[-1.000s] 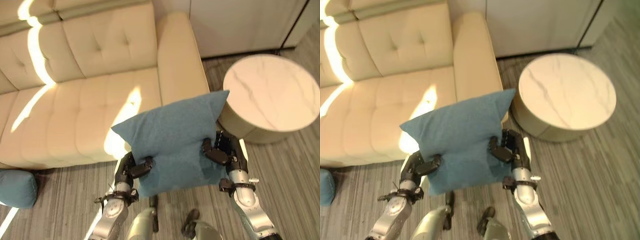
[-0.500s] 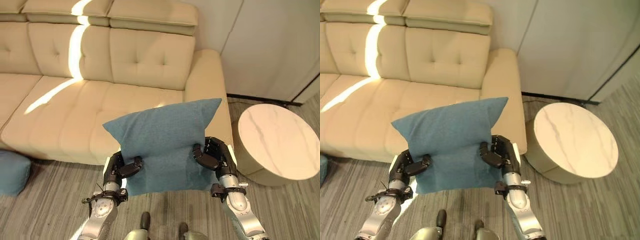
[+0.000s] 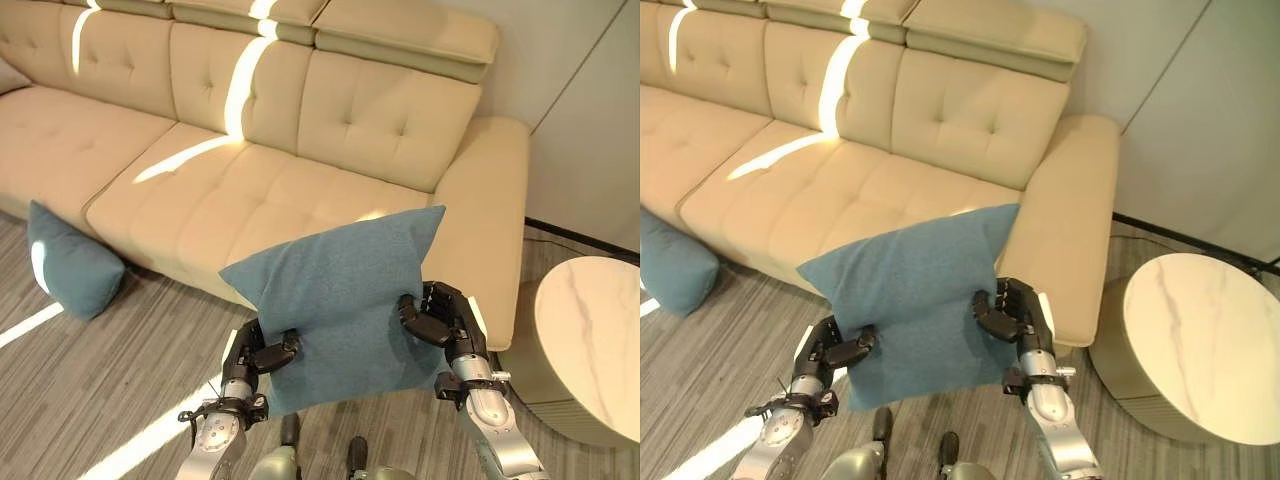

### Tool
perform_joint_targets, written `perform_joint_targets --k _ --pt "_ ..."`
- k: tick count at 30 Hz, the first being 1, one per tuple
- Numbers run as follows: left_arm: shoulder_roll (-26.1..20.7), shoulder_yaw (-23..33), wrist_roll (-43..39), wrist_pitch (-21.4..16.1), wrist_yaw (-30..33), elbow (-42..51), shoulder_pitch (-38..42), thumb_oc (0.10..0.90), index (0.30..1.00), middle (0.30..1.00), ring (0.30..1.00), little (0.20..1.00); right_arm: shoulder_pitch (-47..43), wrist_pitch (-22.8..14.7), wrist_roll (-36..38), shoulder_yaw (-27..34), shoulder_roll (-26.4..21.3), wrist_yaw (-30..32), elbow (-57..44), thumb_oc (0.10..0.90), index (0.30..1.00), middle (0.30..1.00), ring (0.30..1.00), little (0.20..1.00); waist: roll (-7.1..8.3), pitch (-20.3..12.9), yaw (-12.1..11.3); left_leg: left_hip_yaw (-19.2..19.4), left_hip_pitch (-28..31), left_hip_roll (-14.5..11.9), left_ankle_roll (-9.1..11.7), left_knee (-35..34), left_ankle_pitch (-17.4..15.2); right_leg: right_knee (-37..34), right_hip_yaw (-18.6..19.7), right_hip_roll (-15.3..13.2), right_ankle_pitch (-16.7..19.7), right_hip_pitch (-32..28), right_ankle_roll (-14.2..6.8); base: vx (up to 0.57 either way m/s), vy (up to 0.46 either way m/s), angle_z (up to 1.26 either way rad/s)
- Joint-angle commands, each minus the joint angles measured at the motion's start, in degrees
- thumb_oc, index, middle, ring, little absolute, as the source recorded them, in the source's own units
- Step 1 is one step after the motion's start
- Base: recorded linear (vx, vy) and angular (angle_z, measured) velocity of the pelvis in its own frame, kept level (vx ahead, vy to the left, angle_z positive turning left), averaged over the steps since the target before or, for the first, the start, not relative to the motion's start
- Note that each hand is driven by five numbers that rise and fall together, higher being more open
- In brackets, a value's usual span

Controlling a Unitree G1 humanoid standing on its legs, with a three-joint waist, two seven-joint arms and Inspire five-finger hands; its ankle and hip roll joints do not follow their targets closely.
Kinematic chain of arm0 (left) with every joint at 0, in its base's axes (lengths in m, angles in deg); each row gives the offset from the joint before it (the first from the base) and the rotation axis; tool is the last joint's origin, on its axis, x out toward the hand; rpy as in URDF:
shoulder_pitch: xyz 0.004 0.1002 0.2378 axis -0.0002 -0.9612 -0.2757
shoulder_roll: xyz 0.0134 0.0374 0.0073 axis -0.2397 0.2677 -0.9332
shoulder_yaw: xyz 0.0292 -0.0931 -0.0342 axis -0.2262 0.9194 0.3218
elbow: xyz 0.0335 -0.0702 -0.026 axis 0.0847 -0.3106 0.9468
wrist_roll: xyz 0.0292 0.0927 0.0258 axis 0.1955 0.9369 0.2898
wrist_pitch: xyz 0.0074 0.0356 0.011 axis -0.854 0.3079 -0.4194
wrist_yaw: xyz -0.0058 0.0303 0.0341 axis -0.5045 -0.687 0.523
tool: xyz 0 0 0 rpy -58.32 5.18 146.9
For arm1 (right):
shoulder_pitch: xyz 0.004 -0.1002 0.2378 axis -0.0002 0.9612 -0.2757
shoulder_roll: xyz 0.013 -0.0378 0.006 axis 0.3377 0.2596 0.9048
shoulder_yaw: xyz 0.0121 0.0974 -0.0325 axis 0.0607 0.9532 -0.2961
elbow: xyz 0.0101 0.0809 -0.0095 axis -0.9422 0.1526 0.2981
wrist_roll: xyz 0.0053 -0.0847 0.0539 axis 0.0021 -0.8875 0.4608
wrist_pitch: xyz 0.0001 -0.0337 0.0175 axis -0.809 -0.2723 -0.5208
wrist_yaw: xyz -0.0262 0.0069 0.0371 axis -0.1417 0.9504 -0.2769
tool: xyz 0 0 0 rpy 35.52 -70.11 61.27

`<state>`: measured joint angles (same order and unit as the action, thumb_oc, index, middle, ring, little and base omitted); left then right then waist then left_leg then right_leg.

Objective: Pick up all the scattered cushions and arrange them neatly on the sofa.

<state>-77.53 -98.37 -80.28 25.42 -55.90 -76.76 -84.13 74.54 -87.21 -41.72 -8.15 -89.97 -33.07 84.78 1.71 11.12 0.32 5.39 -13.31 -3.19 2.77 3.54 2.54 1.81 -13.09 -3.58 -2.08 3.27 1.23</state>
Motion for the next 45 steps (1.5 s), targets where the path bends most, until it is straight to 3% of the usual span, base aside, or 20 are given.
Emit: perform_joint_targets --k 1,7,8,11,12,14,19,22,25,27,29,31,34,35,38,41,45 --pt "-0.85 3.59 -0.04 -5.27 -0.77 8.17 3.85 0.4 0.3 0.3 0.3 0.3 -4.24 -6.92 2.46 3.54 0.47 1.17 -9.47 0.4 0.3 0.3 0.3 0.3 3.05 -5.09 0.43 1.23 -3.08 0.45 0.45 3.32 -2.0 -3.18 3.25 0.09 -1.04 -1.33 -6.71 0.13 0.086 0.31" --pt "-1.5 3.42 0.23 -4.82 -1.44 9.0 2.04 0.4 0.3 0.3 0.3 0.3 -3.61 -6.48 1.93 2.83 1.47 0.4 -9.38 0.4 0.3 0.3 0.3 0.3 3.03 -6.21 -0.18 0.27 -1.21 0.71 -0.07 2.73 -2.51 -1.94 3.3 -1.11 -2.48 -3.03 -7.46 0.21 0.177 -0.01" --pt "-2.13 3.38 0.41 -4.67 -1.88 9.39 2.02 0.4 0.3 0.3 0.3 0.3 -3.69 -6.38 1.87 2.31 2.01 -0.34 -9.3 0.4 0.3 0.3 0.3 0.3 3.24 -6.06 -0.63 0.39 0.06 1.58 -1.21 3.18 -4.17 1.76 4.11 -2.81 -3.46 -3.06 -8.14 0.19 0.245 0.03" --pt "-2.71 3.43 0.69 -4.6 -1.43 9.43 2.72 0.4 0.3 0.3 0.3 0.3 -4.04 -6.4 1.78 1.74 2.4 -0.88 -9.39 0.4 0.3 0.3 0.3 0.3 3.26 -5.68 -0.61 0.64 1.21 2.26 -2.42 3.4 -5.4 8.13 4.82 -4.52 -2.46 -0.95 -8.92 0.14 0.235 -0.09" --pt "-3.66 3.51 1.59 -4.62 -0.74 9.31 3.78 0.4 0.3 0.3 0.3 0.3 -4.71 -6.39 1.68 0.97 2.99 -1.41 -9.75 0.4 0.3 0.3 0.3 0.3 2.57 -4.29 0.09 0.82 2.65 2.26 -3.92 3.31 -6.17 18.59 6.22 -4.87 0.66 4.51 -9.47 0.14 0.295 -0.15" --pt "-3.67 3.38 1.88 -4.76 -0.77 9.17 4.19 0.4 0.3 0.3 0.3 0.3 -4.89 -6.39 1.73 0.71 3.11 -1.62 -9.8 0.4 0.3 0.3 0.3 0.3 2.45 -4.09 0.26 0.87 3.44 2.33 -4.11 3.1 -6.49 20.03 6.48 -4.33 0.64 6.23 -9.25 0.12 0.165 -0.19" --pt "-3.81 3.94 2.39 -5.01 -1.16 9.4 3.44 0.4 0.3 0.3 0.3 0.3 -5.58 -6.33 1.72 0.11 2.5 -2.4 -9.41 0.4 0.3 0.3 0.3 0.3 2.61 -4.17 0.87 1.44 7.69 2.82 -3.94 0.98 -7.82 13.25 3.11 -2.79 0.01 8.47 -8.39 0.2 0.045 -0.18" --pt "-3.09 4.04 2.19 -4.92 -1.69 8.74 3.57 0.4 0.3 0.3 0.3 0.3 -5.82 -6.33 2.31 0.44 2.06 -2.82 -9.12 0.4 0.3 0.3 0.3 0.3 3.24 -3.89 1.58 0.44 10.89 4.14 -3.67 0.22 -9.47 5.91 1.11 -1.14 2.71 10.95 -8.94 0.21 -0.02 -0.18" --pt "-2.24 3.25 2.7 -4.99 -2.52 8.18 4.02 0.4 0.3 0.3 0.3 0.3 -4.19 -6.65 2.01 1.22 2.04 -2.6 -9.25 0.4 0.3 0.3 0.3 0.3 4.2 -4.55 2.54 -0.79 12.06 5.3 -2.8 1.43 -11.49 1.89 4.02 0.61 3.09 8.26 -8.16 0.23 -0.078 0.2" --pt "-1.71 2.84 2.22 -5.3 -3.27 8.15 4.12 0.4 0.3 0.3 0.3 0.3 -2.89 -6.63 2.0 2.53 1.56 -2.65 -9.5 0.4 0.3 0.3 0.3 0.3 4.69 -5.26 3.23 -0.3 11.56 4.81 -1.12 6.19 -13.35 0.75 4.23 0.51 3.51 6.6 -7.54 0.19 -0.117 0.77" --pt "-1.55 2.31 2.05 -5.15 -3.67 8.43 4.25 0.4 0.3 0.3 0.3 0.3 -2.26 -6.79 2.59 3.33 1.0 -2.37 -9.54 0.4 0.3 0.3 0.3 0.3 4.81 -4.4 3.61 0.27 5.72 2.22 1.39 19.63 -10.87 -0.4 4.0 0.73 3.51 4.2 -6.06 0.1 -0.146 0.56" --pt "-1.11 2.04 1.59 -4.66 -3.9 8.1 4.22 0.4 0.3 0.3 0.3 0.3 -2.55 -6.63 3.28 3.46 -0.01 -1.95 -9.22 0.4 0.3 0.3 0.3 0.3 4.85 -3.54 3.02 -0.38 0.25 1.21 1.23 27.91 -8.44 -1.51 4.03 1.39 2.38 2.11 -4.31 0.09 -0.112 0.09" --pt "-0.93 2.29 1.63 -4.3 -4.38 7.99 3.91 0.4 0.3 0.3 0.3 0.3 -1.87 -6.46 3.44 4.01 -0.13 -2.25 -9.34 0.4 0.3 0.3 0.3 0.3 5.37 -3.71 2.8 -0.2 -1.81 -0.07 0.11 24.34 -9.39 -1.78 4.34 0.94 1.38 0.92 -4.47 0.17 -0.011 -0.16" --pt "-0.78 1.97 1.96 -4.08 -4.3 8.02 4.04 0.4 0.3 0.3 0.3 0.3 -1.5 -6.5 3.33 4.44 -0.43 -2.05 -9.2 0.4 0.3 0.3 0.3 0.3 5.39 -4.07 2.91 -0.04 -1.71 -0.7 -0.11 18.06 -9.31 -1.97 4.46 0.82 0.72 0.27 -4.95 0.19 0.067 -0.13" --pt "-0.55 1.56 2.31 -3.98 -3.63 8.21 4.08 0.4 0.3 0.3 0.3 0.3 -1.5 -6.28 3.1 4.41 -0.48 -1.56 -8.77 0.4 0.3 0.3 0.3 0.3 4.13 -4.05 1.98 -3.41 -2.39 -0.34 1.12 8.28 -3.86 -2.17 5.88 2.01 -0.61 -1.26 -5.09 0.21 0.108 -0.16" --pt "-0.4 1.73 1.94 -4.35 -3.04 8.68 3.75 0.4 0.3 0.3 0.3 0.3 -2.03 -6.1 2.7 3.92 -0.49 -1.12 -8.25 0.4 0.3 0.3 0.3 0.3 3.4 -3.64 0.93 -8.0 -2.52 1.68 1.92 4.67 -2.35 -1.45 7.99 2.82 -1.85 -2.5 -5.01 0.19 0.127 -0.58" --pt "-1.27 1.92 1.78 -4.26 -3.47 8.78 3.28 0.4 0.3 0.3 0.3 0.3 -1.6 -5.94 2.34 3.83 -0.37 -1.75 -8.48 0.4 0.3 0.3 0.3 0.3 3.08 -4.74 0.76 -7.92 0.22 2.07 1.24 3.63 -2.94 0.05 9.4 1.46 -2.84 -2.71 -5.49 0.18 0.212 -0.65"
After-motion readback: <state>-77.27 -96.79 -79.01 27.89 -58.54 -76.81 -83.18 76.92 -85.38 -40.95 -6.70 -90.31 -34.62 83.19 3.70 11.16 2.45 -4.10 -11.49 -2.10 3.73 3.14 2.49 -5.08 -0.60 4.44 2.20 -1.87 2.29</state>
